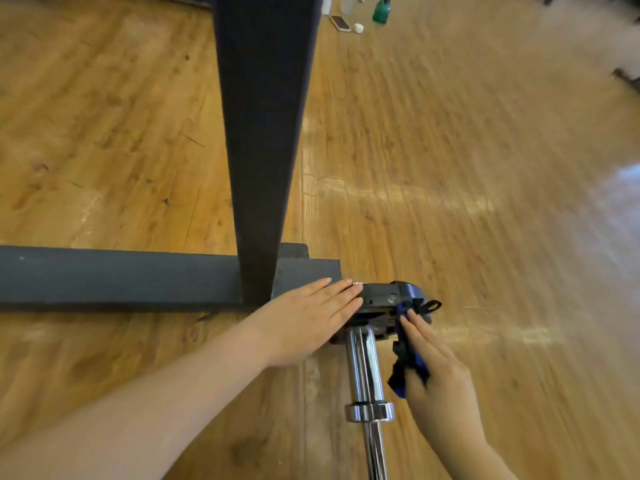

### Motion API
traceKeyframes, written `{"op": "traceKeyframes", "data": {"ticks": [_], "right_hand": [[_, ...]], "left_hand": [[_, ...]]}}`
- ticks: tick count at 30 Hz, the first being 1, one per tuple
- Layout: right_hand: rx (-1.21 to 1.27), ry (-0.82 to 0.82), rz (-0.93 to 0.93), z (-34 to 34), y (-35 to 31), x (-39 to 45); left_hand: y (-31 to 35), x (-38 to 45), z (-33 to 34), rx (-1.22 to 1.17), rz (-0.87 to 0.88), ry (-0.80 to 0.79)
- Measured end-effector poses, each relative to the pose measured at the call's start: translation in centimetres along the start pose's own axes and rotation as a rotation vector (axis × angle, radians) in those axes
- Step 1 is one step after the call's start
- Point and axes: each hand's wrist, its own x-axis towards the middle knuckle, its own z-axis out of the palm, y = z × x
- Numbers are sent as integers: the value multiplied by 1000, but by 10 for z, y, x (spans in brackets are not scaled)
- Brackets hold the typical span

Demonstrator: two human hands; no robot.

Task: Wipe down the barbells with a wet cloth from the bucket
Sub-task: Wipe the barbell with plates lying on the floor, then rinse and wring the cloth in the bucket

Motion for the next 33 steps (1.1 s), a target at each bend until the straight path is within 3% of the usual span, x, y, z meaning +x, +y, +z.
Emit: {"op": "traceKeyframes", "data": {"ticks": [4, 7, 18, 23, 28, 33], "right_hand": [[-21, 72, 81, 0, -31, 11], [-143, -28, 76, 17, -52, 26], [-162, -146, -74, 31, -60, 13], [-65, -164, -112, 35, -79, -7], [22, -227, -270, 61, -130, -40], [112, -366, -437, 87, -199, -85]], "left_hand": [[-5, -13, -6, 48, 22, -51], [-14, -15, -12, 141, 36, -111], [2, -31, -31, -48, -181, -70], [26, -71, -26, -116, -380, -33], [49, -156, -18, -241, -679, -71], [68, -234, -18, -248, -802, -138]]}}
